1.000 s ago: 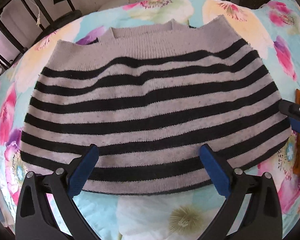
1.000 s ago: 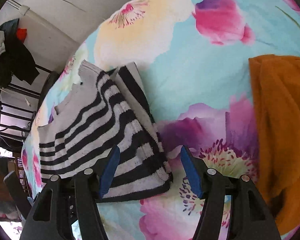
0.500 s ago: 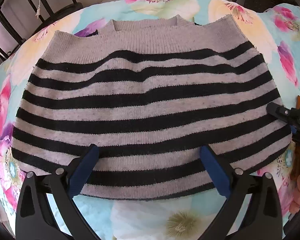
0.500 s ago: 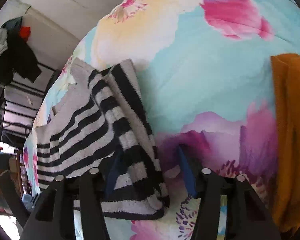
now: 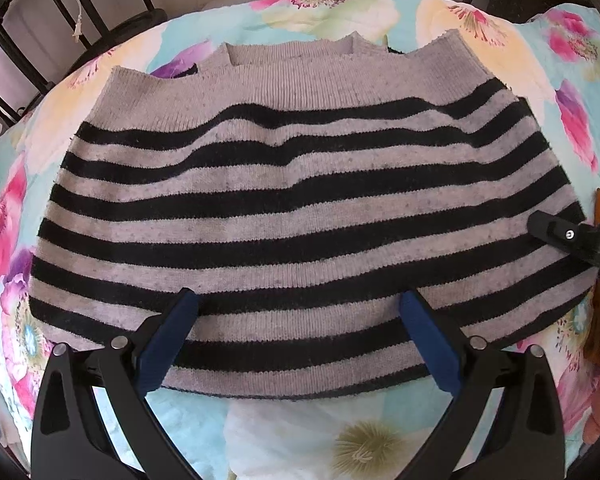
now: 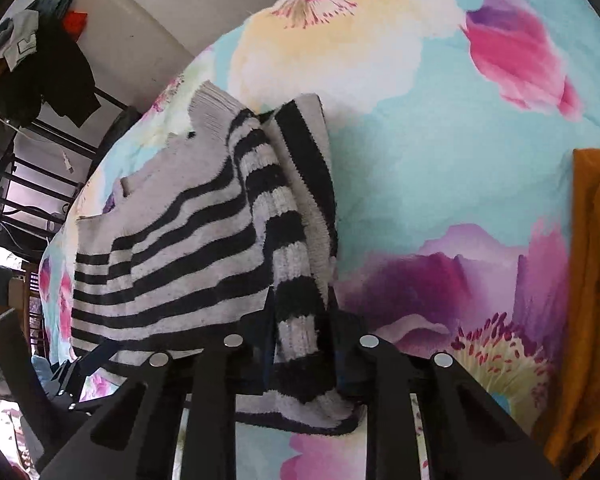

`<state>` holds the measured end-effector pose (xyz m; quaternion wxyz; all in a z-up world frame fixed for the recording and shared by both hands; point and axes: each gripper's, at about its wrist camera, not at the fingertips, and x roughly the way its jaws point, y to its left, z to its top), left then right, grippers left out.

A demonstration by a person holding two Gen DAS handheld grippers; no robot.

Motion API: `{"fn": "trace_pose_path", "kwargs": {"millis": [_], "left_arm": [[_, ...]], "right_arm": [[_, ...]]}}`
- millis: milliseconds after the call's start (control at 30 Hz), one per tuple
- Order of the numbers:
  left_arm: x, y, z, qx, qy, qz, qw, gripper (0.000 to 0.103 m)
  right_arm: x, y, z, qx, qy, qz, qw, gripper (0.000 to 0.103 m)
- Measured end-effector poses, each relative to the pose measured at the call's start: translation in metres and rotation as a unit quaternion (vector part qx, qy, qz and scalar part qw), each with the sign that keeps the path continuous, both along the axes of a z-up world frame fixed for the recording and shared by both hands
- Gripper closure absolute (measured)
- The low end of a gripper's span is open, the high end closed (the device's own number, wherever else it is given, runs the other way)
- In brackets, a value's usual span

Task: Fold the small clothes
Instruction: 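Reach the right gripper to the sleeve cuff and close on it, then lift the held sleeve and carry it across the sweater body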

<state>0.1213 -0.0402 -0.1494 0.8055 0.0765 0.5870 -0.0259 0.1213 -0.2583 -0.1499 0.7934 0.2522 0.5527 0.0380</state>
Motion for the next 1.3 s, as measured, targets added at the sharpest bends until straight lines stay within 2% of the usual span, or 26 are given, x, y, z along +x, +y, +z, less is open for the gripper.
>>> {"fn": "trace_pose_path", "kwargs": {"millis": [100,167,200,267,300,367,533,600,667,733,800,900,1000,1167,1300], "left_arm": [[0.000,-0.003,0.000,0.006,-0.003,-0.005,1.0000,0.004],[-0.001,-0.002,0.001,0.006,-0.001,-0.003,1.0000,0.004],[-0.001,-0.002,0.003,0.004,-0.003,-0.001,1.0000,0.004],[0.001,0.002,0.012,0.009,-0.021,0.003,0.9997,0.004],[0.002,0.003,0.018,0.015,-0.036,0.007,0.9992,0.004],[0.008,0.009,0.028,0.025,-0.059,0.017,0.9978,0.004],[0.017,0.029,-0.002,0.042,-0.015,0.054,0.9975,0.004],[0.017,0.038,-0.011,0.023,-0.009,0.066,0.9975,0.004],[0.018,0.038,-0.013,0.020,-0.008,0.067,0.9975,0.004],[0.018,0.038,-0.015,0.025,-0.011,0.059,0.9979,0.004],[0.017,0.040,-0.018,0.024,-0.012,0.061,0.9978,0.004],[0.019,0.040,-0.015,0.024,-0.009,0.065,0.9976,0.004],[0.014,0.037,-0.007,0.012,-0.007,0.071,0.9974,0.006],[0.012,0.026,0.032,-0.052,-0.047,0.051,0.9962,0.007],[0.009,0.010,0.040,-0.071,-0.038,0.024,0.9964,0.007]], "right_arm": [[-0.003,0.001,0.004,0.002,-0.006,-0.001,1.000,0.079],[-0.003,-0.004,-0.005,0.013,0.004,-0.010,1.000,0.075],[-0.003,-0.008,-0.010,0.016,0.008,-0.018,1.000,0.069],[-0.003,-0.018,-0.018,0.032,0.011,-0.031,0.999,0.061],[-0.003,-0.023,-0.024,0.043,0.011,-0.038,0.998,0.054],[-0.003,-0.029,-0.030,0.064,0.005,-0.044,0.997,0.052],[0.000,-0.032,-0.037,0.091,-0.013,-0.052,0.994,0.049],[0.003,-0.029,-0.035,0.084,-0.013,-0.044,0.995,0.047],[0.004,-0.027,-0.034,0.075,-0.015,-0.038,0.996,0.051],[0.005,-0.023,-0.033,0.083,-0.016,-0.027,0.996,0.077],[0.004,-0.015,-0.026,0.071,-0.016,-0.022,0.997,0.081],[0.006,-0.003,-0.011,0.035,-0.017,-0.011,0.999,0.083],[0.005,0.001,0.000,0.040,-0.016,-0.026,0.999,0.083],[-0.006,0.017,0.030,0.033,-0.032,-0.021,0.999,0.083],[-0.018,0.029,0.052,0.045,-0.047,-0.020,0.998,0.083]]}}
